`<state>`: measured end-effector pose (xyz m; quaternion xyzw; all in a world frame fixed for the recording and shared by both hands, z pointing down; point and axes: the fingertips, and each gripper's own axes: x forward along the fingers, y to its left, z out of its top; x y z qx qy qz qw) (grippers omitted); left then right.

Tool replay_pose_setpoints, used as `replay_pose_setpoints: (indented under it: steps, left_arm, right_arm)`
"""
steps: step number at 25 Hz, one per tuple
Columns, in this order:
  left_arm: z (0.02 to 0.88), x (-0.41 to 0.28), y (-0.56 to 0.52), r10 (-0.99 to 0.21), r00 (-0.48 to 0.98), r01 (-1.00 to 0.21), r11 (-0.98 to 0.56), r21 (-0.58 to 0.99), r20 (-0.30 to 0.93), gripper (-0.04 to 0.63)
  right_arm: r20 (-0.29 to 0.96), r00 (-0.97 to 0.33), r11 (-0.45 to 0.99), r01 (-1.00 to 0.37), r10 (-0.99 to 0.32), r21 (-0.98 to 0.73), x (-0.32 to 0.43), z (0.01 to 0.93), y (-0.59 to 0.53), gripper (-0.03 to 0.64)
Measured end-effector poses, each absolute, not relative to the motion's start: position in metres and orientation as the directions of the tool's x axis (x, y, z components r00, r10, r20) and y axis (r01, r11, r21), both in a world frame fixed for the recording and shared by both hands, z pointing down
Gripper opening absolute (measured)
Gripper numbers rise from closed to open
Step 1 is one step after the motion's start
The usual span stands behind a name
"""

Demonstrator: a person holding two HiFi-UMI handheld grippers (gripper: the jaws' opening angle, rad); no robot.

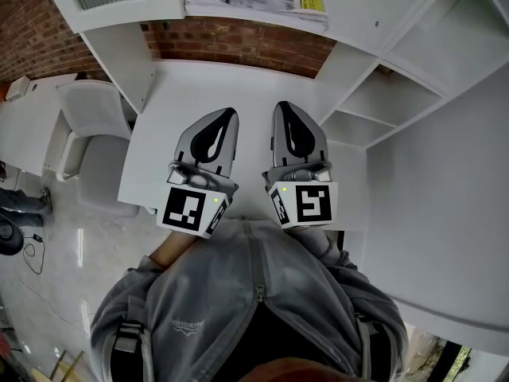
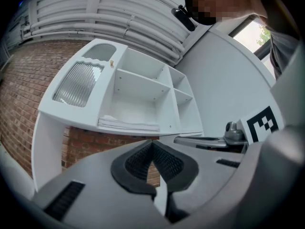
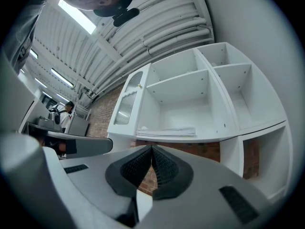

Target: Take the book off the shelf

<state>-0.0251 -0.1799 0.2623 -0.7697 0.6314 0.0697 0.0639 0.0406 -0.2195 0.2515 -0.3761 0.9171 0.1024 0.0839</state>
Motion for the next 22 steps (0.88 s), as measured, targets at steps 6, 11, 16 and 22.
replay_pose_setpoints:
  steps: [6,11,16,22]
  left_arm:
    - [0.251,-0.035,-0.189,-0.956,0.216,-0.976,-0.215,-0.030,-0.196,0.006]
    - [0.242,-0.042,-0.200,-0.948,0.245,-0.970,-0.241,-0.042,-0.204,0.006]
    - [0.236,-0.055,-0.212,-0.944,0.249,-0.968,-0.246,-0.040,-0.216,0.006]
    - [0.228,-0.069,-0.227,-0.941,0.249,-0.968,-0.245,-0.047,-0.229,0.006]
  right_arm:
    - [-0.246,-0.691,0.682,-0.719,-0.680,0.136,0.033,0.240,-0.223,0.028]
    - [-0.255,-0.671,0.663,-0.737,-0.696,0.129,0.026,0.235,-0.234,0.028]
    - [-0.255,-0.661,0.653,-0.747,-0.706,0.129,0.016,0.233,-0.244,0.028]
    - [-0.264,-0.642,0.630,-0.764,-0.720,0.141,0.011,0.226,-0.255,0.028]
